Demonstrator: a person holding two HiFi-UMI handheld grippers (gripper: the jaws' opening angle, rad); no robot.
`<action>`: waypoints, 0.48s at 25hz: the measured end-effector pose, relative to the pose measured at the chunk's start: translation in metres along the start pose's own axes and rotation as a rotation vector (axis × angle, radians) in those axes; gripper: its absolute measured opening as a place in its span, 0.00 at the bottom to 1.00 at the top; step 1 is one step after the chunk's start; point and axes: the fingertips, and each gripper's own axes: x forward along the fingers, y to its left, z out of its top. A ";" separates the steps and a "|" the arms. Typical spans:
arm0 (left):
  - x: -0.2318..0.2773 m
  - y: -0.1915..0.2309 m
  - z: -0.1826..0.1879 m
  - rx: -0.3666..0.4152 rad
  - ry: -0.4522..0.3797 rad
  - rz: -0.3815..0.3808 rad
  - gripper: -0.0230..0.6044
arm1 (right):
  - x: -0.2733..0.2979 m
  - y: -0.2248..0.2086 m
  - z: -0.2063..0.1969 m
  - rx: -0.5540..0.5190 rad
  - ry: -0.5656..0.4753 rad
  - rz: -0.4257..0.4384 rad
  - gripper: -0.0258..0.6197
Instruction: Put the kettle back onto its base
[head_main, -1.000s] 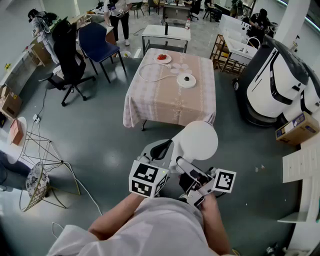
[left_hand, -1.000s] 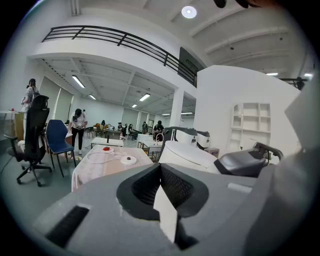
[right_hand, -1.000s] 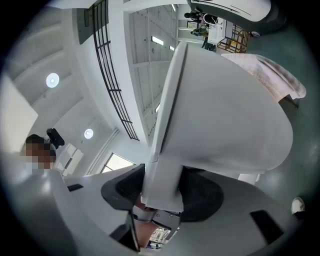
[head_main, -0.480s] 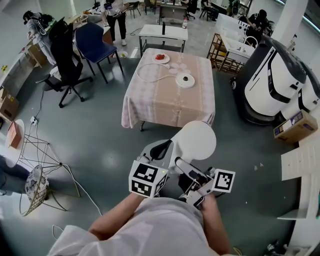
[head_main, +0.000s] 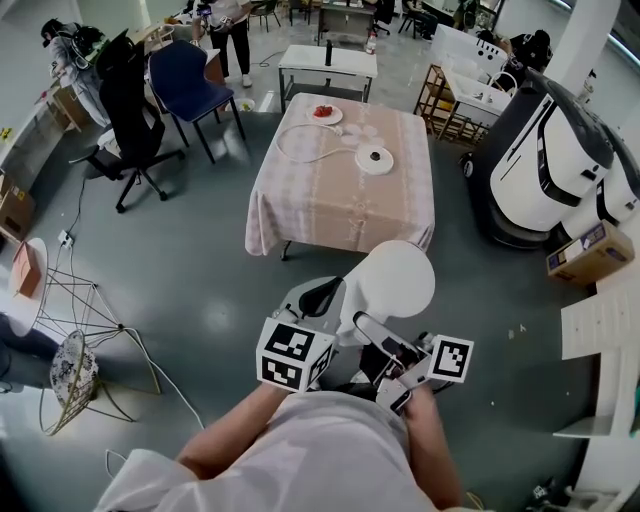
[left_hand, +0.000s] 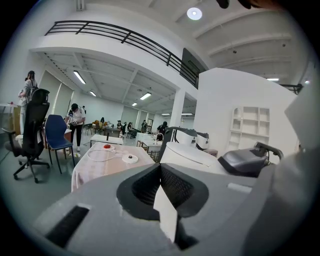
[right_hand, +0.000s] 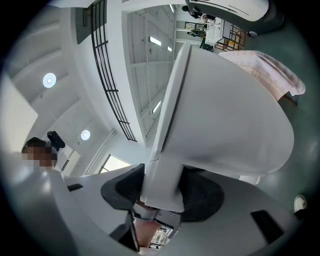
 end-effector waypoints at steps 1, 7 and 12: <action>0.001 0.002 0.000 0.000 0.002 0.000 0.04 | 0.002 0.000 0.001 0.003 0.001 0.000 0.35; 0.007 0.013 0.003 0.005 0.013 0.004 0.04 | 0.012 -0.005 0.011 0.010 -0.001 0.000 0.35; 0.021 0.021 0.006 0.011 0.016 0.006 0.05 | 0.019 -0.013 0.025 0.015 0.000 0.002 0.35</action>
